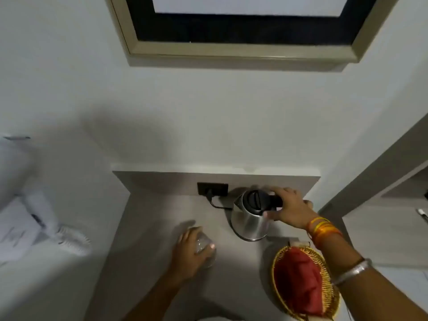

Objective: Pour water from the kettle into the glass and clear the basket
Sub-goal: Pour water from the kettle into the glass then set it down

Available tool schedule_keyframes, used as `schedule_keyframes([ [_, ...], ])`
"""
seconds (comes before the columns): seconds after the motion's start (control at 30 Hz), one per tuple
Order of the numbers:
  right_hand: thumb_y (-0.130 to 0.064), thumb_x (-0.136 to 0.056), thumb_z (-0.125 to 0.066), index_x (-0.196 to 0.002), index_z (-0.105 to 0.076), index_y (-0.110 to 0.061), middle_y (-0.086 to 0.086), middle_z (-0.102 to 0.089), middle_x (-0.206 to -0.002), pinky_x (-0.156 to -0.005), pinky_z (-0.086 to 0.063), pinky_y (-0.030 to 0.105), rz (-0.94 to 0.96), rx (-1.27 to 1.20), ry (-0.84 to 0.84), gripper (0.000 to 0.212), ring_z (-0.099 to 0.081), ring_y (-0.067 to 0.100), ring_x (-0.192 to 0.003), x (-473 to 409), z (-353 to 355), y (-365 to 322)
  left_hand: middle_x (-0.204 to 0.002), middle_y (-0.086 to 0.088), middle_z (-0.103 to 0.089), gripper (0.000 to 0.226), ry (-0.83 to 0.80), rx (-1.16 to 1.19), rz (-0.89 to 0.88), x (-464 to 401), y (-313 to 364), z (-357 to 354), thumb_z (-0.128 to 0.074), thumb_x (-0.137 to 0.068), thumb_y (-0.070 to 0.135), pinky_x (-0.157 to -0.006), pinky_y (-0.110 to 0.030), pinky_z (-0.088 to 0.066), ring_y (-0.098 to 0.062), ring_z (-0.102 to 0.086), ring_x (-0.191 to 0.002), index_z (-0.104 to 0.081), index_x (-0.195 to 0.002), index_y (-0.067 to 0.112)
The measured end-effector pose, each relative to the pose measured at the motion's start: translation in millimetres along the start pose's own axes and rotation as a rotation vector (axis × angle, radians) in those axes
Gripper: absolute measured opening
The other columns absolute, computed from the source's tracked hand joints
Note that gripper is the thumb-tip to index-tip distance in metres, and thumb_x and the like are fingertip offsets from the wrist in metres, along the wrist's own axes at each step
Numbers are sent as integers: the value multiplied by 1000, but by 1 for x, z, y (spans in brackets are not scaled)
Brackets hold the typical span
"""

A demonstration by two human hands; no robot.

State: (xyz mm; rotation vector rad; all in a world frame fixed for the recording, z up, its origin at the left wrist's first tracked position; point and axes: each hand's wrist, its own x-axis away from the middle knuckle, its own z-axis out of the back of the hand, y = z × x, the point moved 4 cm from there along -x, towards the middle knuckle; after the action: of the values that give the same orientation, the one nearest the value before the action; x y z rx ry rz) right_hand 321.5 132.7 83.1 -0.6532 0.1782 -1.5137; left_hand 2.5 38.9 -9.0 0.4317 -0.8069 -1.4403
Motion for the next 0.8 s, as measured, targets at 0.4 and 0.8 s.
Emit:
schedule_keyframes([
  [0.4,10,-77,-78,-132,-63,-29,1,-68,-122,-84,-63,34,82,-251,-177,69,-64,26,-113,-40,-10,31,-123,42,-59,74,-10,233,129,1,-36,-35,-98,-58,20,-98,-10,-47,14,-59,-113,-61,-118,43],
  [0.8,-26,-70,-89,-110,-74,-34,-12,-73,-99,-81,-57,40,494,67,-209,43,-69,11,-90,-30,15,-94,-118,17,-66,74,90,289,234,-18,-31,-29,-100,-55,32,-98,-29,-54,-7,-65,-110,-59,-117,42],
])
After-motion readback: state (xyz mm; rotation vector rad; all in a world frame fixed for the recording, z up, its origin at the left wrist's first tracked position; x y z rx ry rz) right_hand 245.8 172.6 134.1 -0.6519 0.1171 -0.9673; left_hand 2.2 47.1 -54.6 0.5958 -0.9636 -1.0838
